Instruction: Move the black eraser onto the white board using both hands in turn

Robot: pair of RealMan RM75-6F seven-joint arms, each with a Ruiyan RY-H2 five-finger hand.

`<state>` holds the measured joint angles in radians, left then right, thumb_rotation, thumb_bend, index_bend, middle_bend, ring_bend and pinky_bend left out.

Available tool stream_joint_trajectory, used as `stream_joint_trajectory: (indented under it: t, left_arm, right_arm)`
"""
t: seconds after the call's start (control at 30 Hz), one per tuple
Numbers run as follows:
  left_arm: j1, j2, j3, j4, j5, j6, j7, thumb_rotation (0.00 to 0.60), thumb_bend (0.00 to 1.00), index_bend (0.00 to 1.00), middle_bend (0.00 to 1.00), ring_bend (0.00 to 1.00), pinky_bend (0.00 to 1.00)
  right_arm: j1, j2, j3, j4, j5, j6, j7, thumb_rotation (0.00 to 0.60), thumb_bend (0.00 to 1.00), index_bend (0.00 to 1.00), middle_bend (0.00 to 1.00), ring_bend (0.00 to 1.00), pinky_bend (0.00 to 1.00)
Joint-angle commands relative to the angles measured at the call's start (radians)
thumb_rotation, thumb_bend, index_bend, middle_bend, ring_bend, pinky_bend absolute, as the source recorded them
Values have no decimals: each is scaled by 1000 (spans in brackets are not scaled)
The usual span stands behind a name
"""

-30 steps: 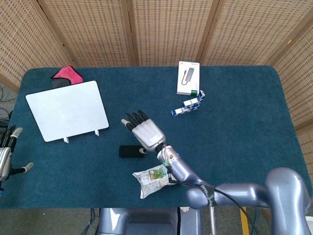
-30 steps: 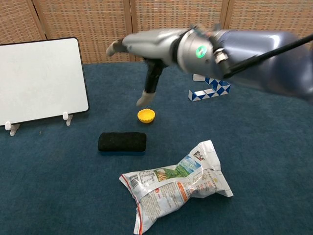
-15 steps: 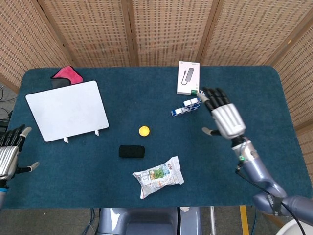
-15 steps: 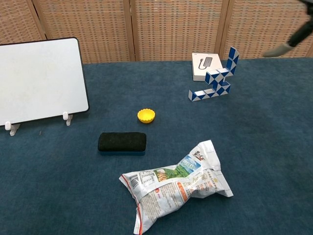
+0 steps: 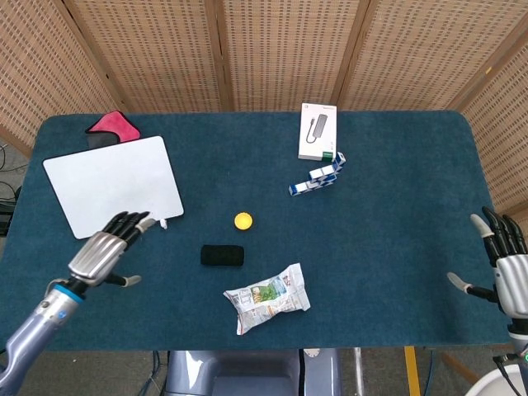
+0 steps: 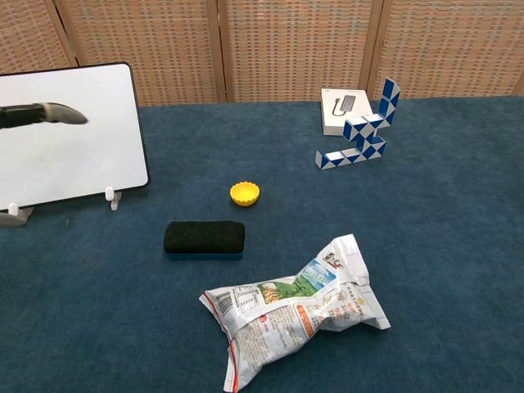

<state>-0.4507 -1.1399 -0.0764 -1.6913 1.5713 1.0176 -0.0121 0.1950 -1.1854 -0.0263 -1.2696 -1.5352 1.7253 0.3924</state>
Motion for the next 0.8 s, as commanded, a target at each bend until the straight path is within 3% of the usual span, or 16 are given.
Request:
stream_joint_trajectory:
  t: [0.03,0.3,0.6,0.8]
  left_arm:
    - [-90,-83,-42,-45,-90,-101,159,600,0,0,0,0,0]
    - [-185,-260,-77,-33,-413,-149,505,600,0,18,0,0,4]
    - [-244,-403,-76,63,-563,-110,606,600,0,112,34,80,138]
    - [-274,-473,-76,116,-597,-79,641,600,0,218,140,184,239]
  right_arm:
    - [-15,16,2,-11,-18,3,22,600,0,0,0,0,0]
    - [-26,23,29,7,-31,-9,73,600,0,0,0,0,0]
    - [-35,23,52,20,-38,-25,101,600,0,0,0,0,0]
    - [-39,21,63,26,-41,-36,108,600,0,0,0,0,0]
